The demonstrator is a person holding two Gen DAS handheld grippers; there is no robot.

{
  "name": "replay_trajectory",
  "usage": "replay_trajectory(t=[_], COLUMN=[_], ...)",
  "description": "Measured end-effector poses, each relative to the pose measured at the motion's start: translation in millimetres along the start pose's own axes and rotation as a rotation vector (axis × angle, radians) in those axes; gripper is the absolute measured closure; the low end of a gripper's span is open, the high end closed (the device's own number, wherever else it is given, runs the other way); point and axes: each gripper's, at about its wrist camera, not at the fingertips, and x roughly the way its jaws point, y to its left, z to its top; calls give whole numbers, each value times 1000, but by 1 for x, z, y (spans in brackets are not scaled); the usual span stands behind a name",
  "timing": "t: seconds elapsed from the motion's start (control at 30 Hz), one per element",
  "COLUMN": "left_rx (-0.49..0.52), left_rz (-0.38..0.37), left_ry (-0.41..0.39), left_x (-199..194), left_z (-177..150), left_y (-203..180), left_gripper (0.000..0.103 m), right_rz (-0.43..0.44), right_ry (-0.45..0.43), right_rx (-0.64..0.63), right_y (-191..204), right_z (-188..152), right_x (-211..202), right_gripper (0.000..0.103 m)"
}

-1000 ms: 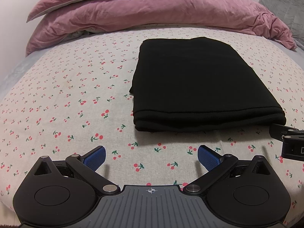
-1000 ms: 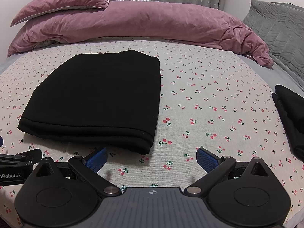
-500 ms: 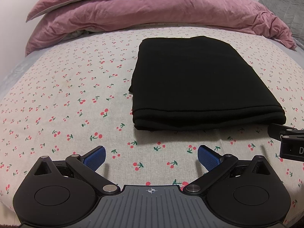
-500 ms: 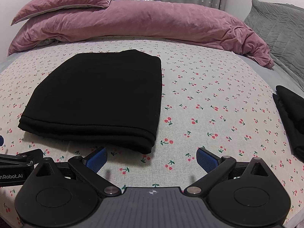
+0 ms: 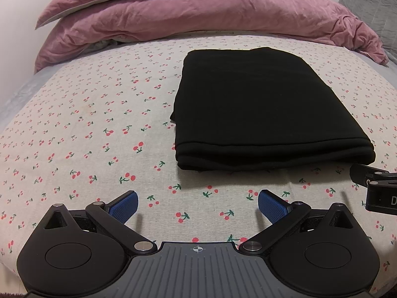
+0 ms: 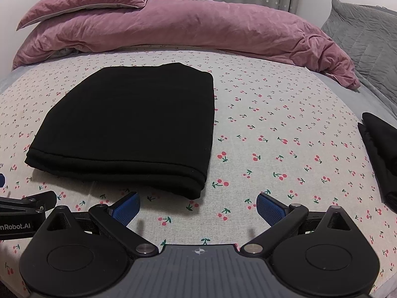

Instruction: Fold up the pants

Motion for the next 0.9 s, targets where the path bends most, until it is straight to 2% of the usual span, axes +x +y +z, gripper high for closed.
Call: replay_trajectory(t=[0.9], left_rx=[-1], left_rz=[-7], left_ry=[14], left_x=[0], left_z=[-1], left_y=[0], left_gripper=[0], right_rz=[3], right_ry=[15], right_rx=[-19], right_y=[4], right_z=[-1], right_x=[3], right_gripper=[3])
